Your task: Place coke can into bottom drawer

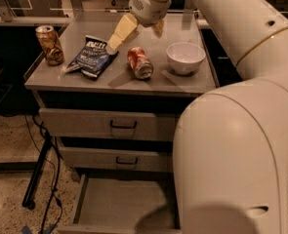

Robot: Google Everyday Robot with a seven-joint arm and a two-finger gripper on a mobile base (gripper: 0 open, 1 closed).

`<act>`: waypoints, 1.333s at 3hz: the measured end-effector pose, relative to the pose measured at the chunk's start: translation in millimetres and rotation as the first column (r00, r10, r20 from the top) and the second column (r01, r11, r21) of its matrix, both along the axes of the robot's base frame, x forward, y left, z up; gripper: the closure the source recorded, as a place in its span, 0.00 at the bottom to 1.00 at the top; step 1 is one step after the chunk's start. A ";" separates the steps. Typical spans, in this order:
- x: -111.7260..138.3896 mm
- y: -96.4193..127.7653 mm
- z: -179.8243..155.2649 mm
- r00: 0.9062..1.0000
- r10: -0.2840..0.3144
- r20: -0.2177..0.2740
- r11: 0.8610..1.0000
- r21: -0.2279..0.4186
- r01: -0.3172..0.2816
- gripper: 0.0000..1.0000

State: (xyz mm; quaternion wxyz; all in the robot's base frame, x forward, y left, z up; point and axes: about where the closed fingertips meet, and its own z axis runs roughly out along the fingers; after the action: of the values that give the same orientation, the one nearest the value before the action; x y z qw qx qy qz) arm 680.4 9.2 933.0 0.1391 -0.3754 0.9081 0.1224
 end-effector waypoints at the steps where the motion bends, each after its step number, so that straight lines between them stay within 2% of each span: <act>1: 6.9 4.0 -11.3 1.000 0.001 -0.022 1.000 -0.004 -0.001 0.00; 4: 22.9 22.4 -41.5 0.997 0.013 -0.071 1.000 -0.024 -0.014 0.00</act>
Offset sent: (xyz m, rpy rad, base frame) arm 0.0055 0.0015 -0.0244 -0.0454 0.1028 0.0146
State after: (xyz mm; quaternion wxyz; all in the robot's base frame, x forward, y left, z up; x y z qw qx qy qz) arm 703.2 31.5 891.5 0.1015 -0.3787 0.9114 0.1254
